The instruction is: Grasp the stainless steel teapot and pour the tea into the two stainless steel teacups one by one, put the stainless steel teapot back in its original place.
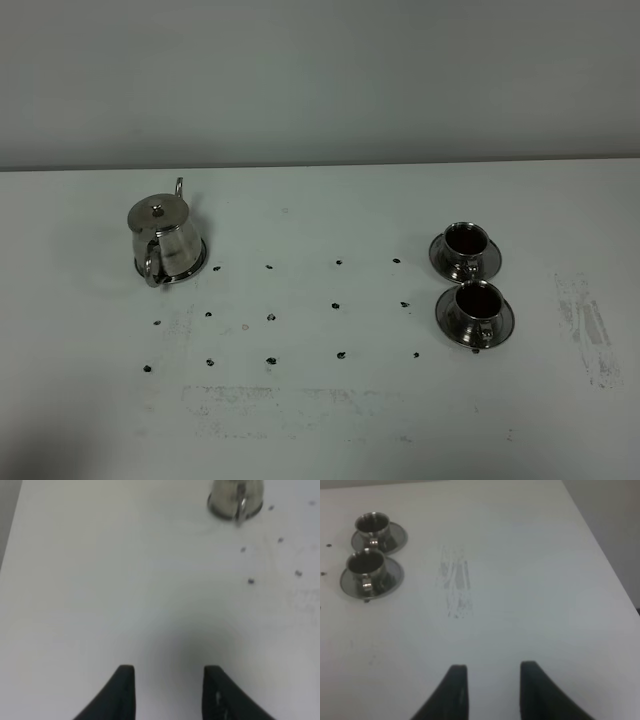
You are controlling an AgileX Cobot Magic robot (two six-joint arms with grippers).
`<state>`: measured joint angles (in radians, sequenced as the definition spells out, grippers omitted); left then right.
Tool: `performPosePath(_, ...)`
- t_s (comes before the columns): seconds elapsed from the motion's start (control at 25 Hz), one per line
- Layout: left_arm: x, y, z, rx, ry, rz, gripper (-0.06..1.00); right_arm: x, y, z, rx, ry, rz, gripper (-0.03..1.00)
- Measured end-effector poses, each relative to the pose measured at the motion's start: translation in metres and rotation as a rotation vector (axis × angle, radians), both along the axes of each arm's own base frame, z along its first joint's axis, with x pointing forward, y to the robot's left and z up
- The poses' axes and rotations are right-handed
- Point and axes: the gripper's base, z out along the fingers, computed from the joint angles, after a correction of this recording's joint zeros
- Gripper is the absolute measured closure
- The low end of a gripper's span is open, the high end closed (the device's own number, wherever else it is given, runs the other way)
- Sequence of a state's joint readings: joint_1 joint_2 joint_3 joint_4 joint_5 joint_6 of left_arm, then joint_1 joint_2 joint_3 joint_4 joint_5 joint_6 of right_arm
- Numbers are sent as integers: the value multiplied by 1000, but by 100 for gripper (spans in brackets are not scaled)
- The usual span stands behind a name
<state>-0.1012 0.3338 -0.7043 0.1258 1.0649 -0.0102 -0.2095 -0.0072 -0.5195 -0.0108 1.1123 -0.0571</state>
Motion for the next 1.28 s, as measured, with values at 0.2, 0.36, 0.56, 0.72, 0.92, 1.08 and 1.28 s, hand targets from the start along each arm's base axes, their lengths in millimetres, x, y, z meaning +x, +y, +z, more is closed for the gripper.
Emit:
performPosePath(0.2, -23, -1, -27, -72, -5, 26, 60, 0, 0, 0, 0, 0, 0, 72)
performPosePath(0.36, -32, -2, -40, -96, -19, 14, 60, 0, 0, 0, 0, 0, 0, 72)
performPosePath(0.56, -35, -5, -57, -122, -25, 18, 60, 0, 0, 0, 0, 1, 0, 72)
performPosePath(0.72, -35, -5, -67, -123, -67, 17, 60, 0, 0, 0, 0, 0, 0, 72)
performPosePath(0.92, -36, -5, -67, -90, -86, 9, 60, 0, 0, 0, 0, 0, 0, 72)
performPosePath(1.08, -36, -5, -67, -80, -85, 3, 60, 0, 0, 0, 0, 0, 0, 72)
performPosePath(1.28, -36, -5, -67, -78, -85, 1, 60, 0, 0, 0, 0, 0, 0, 72)
